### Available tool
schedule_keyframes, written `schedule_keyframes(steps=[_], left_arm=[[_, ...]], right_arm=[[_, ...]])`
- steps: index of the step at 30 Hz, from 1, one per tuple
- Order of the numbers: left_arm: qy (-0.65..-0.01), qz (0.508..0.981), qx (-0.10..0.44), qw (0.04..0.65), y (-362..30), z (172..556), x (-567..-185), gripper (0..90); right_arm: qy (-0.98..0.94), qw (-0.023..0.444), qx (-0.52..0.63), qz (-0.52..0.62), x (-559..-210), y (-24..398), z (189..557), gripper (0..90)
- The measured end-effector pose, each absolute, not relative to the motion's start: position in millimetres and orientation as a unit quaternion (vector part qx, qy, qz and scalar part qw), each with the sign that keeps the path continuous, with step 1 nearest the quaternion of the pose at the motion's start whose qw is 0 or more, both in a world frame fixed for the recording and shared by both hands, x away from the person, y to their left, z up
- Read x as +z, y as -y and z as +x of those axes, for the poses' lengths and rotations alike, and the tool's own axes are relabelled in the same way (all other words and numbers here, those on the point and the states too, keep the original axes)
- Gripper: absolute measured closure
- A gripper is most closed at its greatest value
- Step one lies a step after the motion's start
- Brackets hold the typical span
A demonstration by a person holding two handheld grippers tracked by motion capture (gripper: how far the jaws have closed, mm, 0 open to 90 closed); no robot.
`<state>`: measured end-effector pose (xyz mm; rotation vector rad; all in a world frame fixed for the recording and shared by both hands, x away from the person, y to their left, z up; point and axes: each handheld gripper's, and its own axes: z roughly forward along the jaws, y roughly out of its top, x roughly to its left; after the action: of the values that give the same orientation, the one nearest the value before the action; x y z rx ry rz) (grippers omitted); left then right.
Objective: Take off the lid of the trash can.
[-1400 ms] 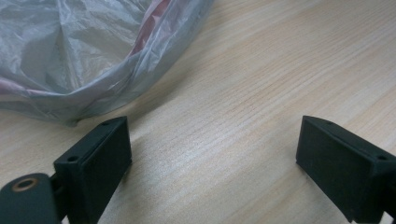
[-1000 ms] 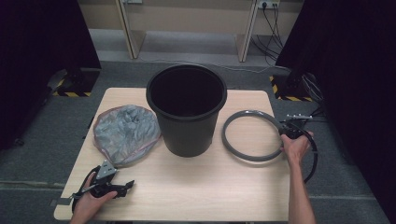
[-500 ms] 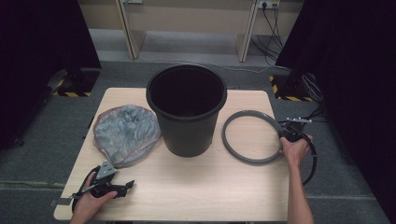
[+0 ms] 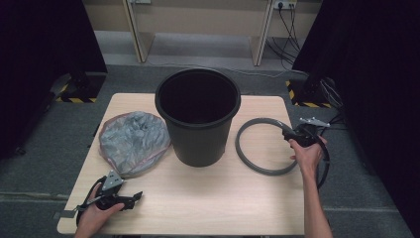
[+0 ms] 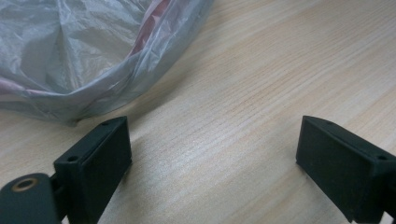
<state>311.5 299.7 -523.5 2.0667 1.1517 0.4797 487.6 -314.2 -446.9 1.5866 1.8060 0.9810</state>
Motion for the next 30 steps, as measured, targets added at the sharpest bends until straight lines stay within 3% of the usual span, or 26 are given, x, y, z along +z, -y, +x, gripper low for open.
schedule_keyframes(steps=[10, 30], left_arm=[[-0.446, 0.800, 0.186, 0.356, -299.7, 311.5, -523.5, 9.4], [-0.447, 0.799, 0.186, 0.355, -299.9, 312.2, -523.5, 9.4]], right_arm=[[-0.699, 0.256, 0.384, 0.546, -441.9, 273.8, 472.2, 22.6], [-0.752, 0.225, 0.382, 0.488, -460.0, 228.9, 444.4, 21.6]])
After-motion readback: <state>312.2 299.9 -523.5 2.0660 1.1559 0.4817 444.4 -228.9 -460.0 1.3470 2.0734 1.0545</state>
